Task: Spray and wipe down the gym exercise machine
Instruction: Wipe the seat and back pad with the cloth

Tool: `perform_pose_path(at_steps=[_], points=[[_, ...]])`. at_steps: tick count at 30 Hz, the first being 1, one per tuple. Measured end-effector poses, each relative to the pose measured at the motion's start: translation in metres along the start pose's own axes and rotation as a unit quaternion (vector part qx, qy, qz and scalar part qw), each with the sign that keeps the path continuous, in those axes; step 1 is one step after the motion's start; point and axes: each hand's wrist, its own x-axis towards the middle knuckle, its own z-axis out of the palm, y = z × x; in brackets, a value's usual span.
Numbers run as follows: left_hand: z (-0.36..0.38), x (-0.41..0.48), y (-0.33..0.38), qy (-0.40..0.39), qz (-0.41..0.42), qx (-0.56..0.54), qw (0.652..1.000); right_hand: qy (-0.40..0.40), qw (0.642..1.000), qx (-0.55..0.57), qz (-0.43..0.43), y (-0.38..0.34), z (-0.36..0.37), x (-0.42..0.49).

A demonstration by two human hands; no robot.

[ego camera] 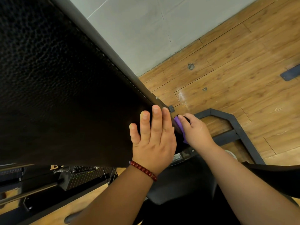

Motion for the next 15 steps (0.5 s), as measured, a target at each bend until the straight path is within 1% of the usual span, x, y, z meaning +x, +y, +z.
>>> perform_pose_path(at_steps=[1, 2, 4, 6, 8, 10, 13, 15], points=[[0.000, -0.001, 0.000, 0.001, 0.000, 0.000, 1.000, -0.006, 1.000, 0.004, 0.023, 0.002, 0.000, 0.001], [0.001, -0.002, 0.000, 0.003, 0.001, 0.004, 1.000, -0.005, 1.000, 0.001, 0.024, 0.002, -0.001, 0.002], [0.002, -0.001, 0.001, 0.002, 0.001, 0.003, 1.000, 0.017, 1.000, -0.003, -0.020, -0.005, -0.001, -0.001], [0.002, -0.002, 0.002, 0.005, 0.000, -0.004, 1.000, 0.042, 0.997, 0.024, -0.067, -0.015, 0.000, -0.008], [0.002, -0.001, 0.002, 0.006, 0.001, 0.004, 1.000, 0.050, 0.994, 0.045, -0.086, -0.018, 0.003, -0.010], [0.001, -0.001, 0.002, 0.001, -0.002, 0.003, 1.000, 0.045, 0.997, 0.029, -0.055, -0.012, 0.004, -0.005], [0.002, -0.002, 0.002, -0.002, 0.005, 0.006, 1.000, 0.028, 0.998, -0.049, -0.001, -0.002, 0.002, 0.009], [0.002, -0.002, 0.002, -0.003, 0.007, 0.011, 1.000, 0.025, 0.998, -0.052, -0.004, -0.004, 0.001, 0.012]])
